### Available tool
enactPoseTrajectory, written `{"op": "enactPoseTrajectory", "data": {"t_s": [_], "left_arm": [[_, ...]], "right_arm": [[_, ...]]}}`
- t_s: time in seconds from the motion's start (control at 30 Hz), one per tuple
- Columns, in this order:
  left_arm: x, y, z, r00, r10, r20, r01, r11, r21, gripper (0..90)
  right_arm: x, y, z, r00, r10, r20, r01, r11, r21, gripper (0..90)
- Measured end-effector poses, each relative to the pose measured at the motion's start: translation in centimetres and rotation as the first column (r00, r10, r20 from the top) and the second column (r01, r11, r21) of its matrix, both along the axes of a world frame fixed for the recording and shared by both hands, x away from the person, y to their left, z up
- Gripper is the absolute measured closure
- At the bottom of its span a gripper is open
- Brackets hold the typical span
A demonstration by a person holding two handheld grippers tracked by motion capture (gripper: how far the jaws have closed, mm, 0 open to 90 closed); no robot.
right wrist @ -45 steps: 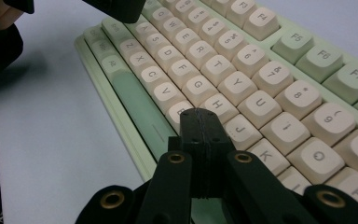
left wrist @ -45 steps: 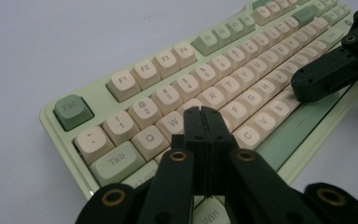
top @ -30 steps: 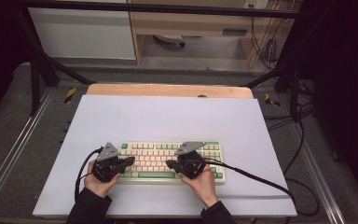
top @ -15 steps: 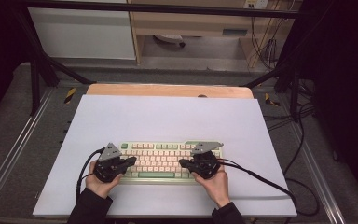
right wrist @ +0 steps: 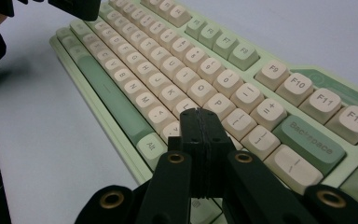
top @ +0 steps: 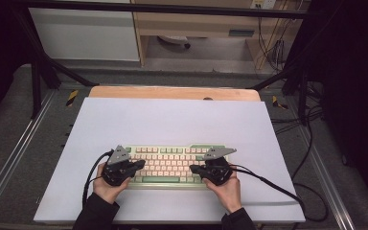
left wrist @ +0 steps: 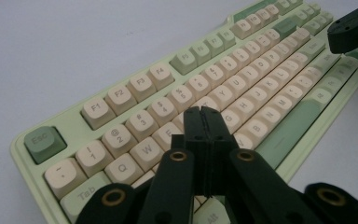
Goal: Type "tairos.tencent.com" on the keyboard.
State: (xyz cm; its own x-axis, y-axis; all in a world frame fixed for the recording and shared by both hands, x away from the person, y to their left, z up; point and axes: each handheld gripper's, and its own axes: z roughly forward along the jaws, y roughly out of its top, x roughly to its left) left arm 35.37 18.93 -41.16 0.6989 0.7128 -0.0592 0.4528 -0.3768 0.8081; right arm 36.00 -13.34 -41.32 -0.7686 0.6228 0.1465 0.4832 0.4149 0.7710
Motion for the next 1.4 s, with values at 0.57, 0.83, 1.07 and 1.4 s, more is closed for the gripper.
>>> {"op": "enactPoseTrajectory", "data": {"t_s": [0.57,0.83,1.07,1.4], "left_arm": [[1.9,-2.6,-0.4,0.9999,0.003,-0.016,-0.002,0.9997,0.023,90.0],[2.6,-3.6,-1.1,0.9995,0.008,-0.029,-0.006,0.9993,0.036,90.0],[2.7,-4.2,-1.6,0.9994,0.001,-0.036,0.001,0.9987,0.052,90.0],[2.8,-4.4,-1.8,0.9994,-0.004,-0.034,0.006,0.9981,0.062,90.0]], "right_arm": [[-0.2,-0.5,0.0,1.0,-0.006,0.004,0.006,1.0,0.007,90.0],[-0.2,-0.5,0.0,1.0,-0.004,0.002,0.004,1.0,0.006,90.0],[-0.2,-0.5,0.0,1.0,-0.004,0.004,0.004,1.0,0.007,90.0],[-0.2,-0.5,0.0,1.0,-0.004,0.004,0.004,1.0,0.007,90.0]]}}
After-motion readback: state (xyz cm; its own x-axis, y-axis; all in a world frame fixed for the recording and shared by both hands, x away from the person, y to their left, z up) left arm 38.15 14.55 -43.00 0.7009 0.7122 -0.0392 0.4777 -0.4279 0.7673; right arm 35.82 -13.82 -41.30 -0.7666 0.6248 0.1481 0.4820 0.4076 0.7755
